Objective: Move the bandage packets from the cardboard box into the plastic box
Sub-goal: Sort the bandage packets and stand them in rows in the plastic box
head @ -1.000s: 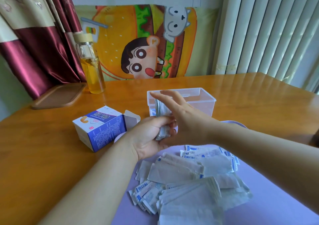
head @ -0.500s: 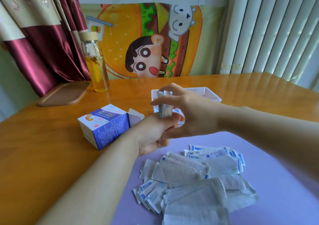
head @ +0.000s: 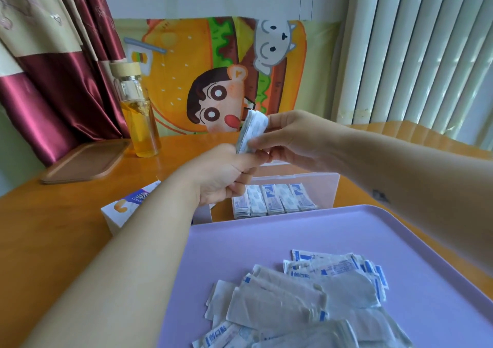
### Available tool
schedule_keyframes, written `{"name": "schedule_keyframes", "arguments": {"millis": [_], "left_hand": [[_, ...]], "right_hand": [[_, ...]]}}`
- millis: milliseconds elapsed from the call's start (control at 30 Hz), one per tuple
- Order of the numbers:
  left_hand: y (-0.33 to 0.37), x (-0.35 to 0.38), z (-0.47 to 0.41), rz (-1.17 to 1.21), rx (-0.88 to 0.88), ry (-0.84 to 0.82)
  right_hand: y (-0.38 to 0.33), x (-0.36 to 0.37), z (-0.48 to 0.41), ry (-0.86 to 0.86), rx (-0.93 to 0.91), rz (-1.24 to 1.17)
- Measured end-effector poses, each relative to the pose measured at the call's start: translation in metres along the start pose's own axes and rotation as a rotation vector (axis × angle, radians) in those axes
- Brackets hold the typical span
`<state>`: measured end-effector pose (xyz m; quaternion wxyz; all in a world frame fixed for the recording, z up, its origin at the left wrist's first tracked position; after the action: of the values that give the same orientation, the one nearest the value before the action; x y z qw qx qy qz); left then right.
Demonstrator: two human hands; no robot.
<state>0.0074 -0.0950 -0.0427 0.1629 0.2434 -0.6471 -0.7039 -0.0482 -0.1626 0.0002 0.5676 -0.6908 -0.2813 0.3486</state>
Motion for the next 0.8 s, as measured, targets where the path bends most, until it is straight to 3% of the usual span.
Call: {"name": "schedule_keyframes", "arguments": {"millis": [167, 367, 500, 800], "left_hand": [[0.01, -0.009, -0.023, -0.11, 0.123, 0.129], [0.019, -0.033, -0.029, -0.692, 0.397, 0.32], [0.002, -0.031, -0.032, -0.897, 0.349, 0.199], [-0.008, -0.029, -0.031, -0.902, 0.286, 0.058]], "right_hand": [[0.005, -0.008, -0.024, 0.11, 0.0, 0.026], [0.033, -0.053, -0.062, 0.314, 0.182, 0.277], [0.073, -0.038, -0.068, 0.157, 0.365, 0.347], [0.111, -0.01, -0.067, -0.123, 0.573, 0.566]]}}
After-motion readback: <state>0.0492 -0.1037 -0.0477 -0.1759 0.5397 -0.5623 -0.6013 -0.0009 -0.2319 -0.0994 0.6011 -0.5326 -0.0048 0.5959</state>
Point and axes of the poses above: each hand's wrist, its own z-axis away from the middle knuckle, its own x-axis out of the palm, y = z × x, the point moved 8 cm from there along -z, towards the middle knuckle, and after that the axes turned 12 degrees about y, right-handed, at the moved point
